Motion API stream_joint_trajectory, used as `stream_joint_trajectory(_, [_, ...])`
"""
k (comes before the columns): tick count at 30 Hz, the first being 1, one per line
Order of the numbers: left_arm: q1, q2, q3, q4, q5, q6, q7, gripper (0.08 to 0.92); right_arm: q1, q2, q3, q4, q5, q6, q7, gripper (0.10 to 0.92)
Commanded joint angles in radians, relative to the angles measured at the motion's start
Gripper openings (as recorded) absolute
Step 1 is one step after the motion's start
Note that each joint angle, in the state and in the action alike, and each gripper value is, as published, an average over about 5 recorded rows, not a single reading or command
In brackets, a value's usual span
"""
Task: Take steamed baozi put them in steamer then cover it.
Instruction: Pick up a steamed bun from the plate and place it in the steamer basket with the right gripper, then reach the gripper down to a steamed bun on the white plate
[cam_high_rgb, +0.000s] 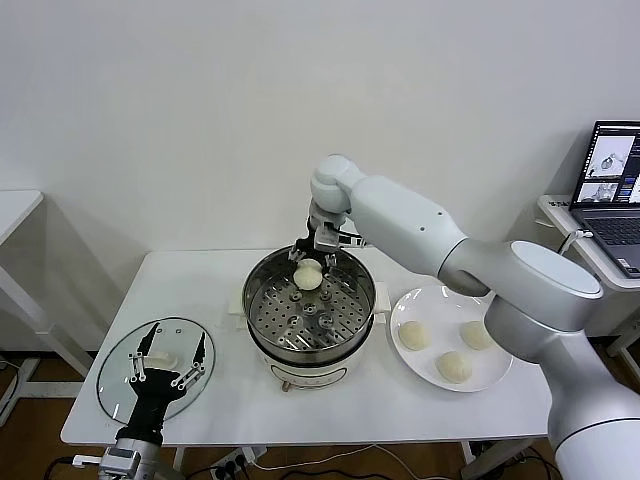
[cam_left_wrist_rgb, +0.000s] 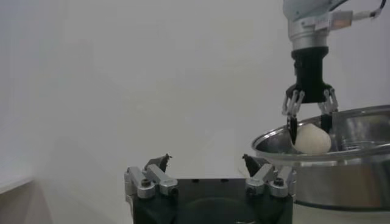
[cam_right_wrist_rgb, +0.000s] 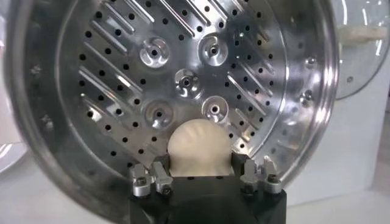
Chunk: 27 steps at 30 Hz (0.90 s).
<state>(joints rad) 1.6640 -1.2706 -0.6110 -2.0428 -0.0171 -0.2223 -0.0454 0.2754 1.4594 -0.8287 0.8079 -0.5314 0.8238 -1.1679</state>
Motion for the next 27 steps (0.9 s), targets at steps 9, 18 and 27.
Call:
stream_joint_trajectory(9, [-0.002,-0.004,-0.003,-0.003,-0.003,0.001,-0.012,0.823,-0.027,0.021,0.04,-0.035,-0.038,0.007,0.0,0.803])
stream_joint_trajectory(18, [0.0,-0.007,-0.008,-0.01,-0.002,0.004,-0.013,0.823,0.124,-0.185,-0.018,0.137,0.32,-0.173,-0.157,0.823])
stream_joint_trajectory(27, [-0.002,-0.009,0.0,-0.005,0.003,0.004,-0.013,0.823,0.338,-0.518,-0.245,0.236,0.79,-0.744,-0.232,0.823])
